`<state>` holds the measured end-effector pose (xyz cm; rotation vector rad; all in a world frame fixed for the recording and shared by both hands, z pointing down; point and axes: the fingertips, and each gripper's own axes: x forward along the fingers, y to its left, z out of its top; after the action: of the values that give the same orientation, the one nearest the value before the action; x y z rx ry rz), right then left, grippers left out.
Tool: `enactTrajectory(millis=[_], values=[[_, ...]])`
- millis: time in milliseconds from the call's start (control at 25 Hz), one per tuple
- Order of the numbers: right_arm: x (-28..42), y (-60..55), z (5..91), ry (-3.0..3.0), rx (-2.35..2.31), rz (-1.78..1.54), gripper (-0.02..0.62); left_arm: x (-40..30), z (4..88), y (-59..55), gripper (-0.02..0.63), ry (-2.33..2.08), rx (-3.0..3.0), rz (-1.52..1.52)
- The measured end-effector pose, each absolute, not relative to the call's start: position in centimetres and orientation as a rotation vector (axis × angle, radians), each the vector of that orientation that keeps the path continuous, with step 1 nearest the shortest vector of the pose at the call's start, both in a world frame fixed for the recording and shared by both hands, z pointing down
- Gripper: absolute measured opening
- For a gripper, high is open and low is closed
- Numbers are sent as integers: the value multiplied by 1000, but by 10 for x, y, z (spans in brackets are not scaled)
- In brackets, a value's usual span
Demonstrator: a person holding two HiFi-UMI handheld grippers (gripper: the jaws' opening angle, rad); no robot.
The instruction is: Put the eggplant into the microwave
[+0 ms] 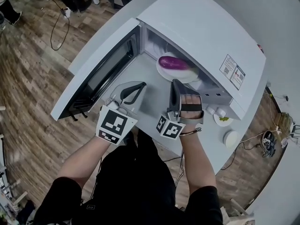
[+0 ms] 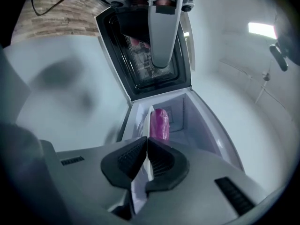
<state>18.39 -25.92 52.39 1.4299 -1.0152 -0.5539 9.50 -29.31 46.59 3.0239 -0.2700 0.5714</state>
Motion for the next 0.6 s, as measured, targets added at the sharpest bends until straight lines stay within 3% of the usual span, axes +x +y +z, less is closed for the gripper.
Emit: enactTrajectory(millis=[600], values=[[204,-284,548,-1059,1403,-436,23,114,489,-311,9,-274,2967,630]])
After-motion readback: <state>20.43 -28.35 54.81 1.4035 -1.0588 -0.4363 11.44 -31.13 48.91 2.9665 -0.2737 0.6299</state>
